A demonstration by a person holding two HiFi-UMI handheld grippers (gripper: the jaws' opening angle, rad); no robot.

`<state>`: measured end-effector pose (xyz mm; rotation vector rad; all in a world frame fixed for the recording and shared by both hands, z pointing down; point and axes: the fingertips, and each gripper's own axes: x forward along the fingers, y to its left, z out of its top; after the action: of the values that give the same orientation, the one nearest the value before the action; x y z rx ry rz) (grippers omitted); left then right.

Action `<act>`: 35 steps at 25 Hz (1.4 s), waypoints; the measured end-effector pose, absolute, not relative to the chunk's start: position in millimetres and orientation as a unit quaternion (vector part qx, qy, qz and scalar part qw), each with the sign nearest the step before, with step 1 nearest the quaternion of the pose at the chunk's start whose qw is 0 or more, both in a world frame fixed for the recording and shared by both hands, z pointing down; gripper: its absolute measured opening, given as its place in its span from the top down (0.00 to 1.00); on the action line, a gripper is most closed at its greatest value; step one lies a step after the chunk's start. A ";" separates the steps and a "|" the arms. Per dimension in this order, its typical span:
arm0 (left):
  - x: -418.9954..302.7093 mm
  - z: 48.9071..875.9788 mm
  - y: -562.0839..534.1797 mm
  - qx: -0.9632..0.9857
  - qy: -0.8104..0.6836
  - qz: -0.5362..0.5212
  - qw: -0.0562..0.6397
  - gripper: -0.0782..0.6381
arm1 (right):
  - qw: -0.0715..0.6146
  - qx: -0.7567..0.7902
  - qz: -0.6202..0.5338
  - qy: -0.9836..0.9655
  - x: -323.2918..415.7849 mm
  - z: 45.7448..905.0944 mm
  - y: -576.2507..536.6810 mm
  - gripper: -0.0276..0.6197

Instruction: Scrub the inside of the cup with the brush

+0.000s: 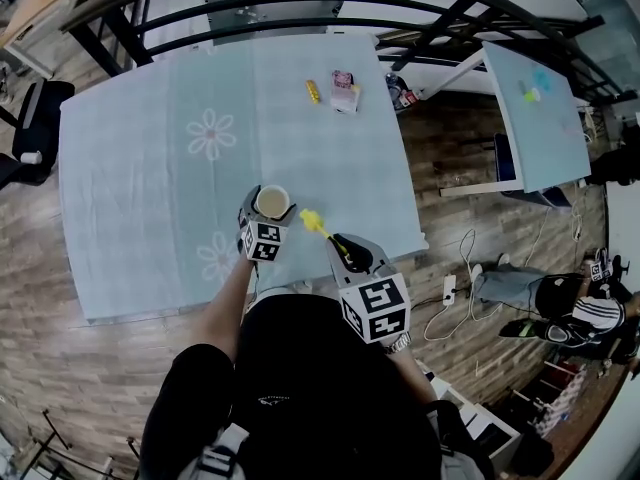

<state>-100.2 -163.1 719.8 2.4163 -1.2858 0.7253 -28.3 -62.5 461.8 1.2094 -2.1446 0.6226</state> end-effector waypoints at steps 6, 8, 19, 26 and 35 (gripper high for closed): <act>-102.7 720.2 -155.1 0.843 -0.442 0.268 0.149 0.29 | 0.295 0.453 0.232 -0.808 -25.4 461.7 -59.3 0.90; -105.4 719.9 -154.9 0.841 -0.446 0.267 0.151 0.29 | 0.295 0.451 0.231 -0.810 -26.8 462.6 -59.7 0.90; -126.1 704.3 -140.0 0.828 -0.473 0.251 0.165 0.29 | 0.278 0.453 0.229 -0.816 -23.5 459.1 -60.0 0.90; -153.4 667.5 -118.9 0.802 -0.534 0.224 0.149 0.29 | 0.245 0.456 0.226 -0.825 -6.5 454.9 -59.9 0.90; -139.6 575.5 -90.5 0.782 -0.594 0.151 0.113 0.30 | 0.207 0.440 0.232 -0.843 38.6 449.7 -42.6 0.90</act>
<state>-139.6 -90.5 575.5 2.2932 -1.7431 0.4435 38.6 -42.6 449.7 1.2245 -2.3469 0.6470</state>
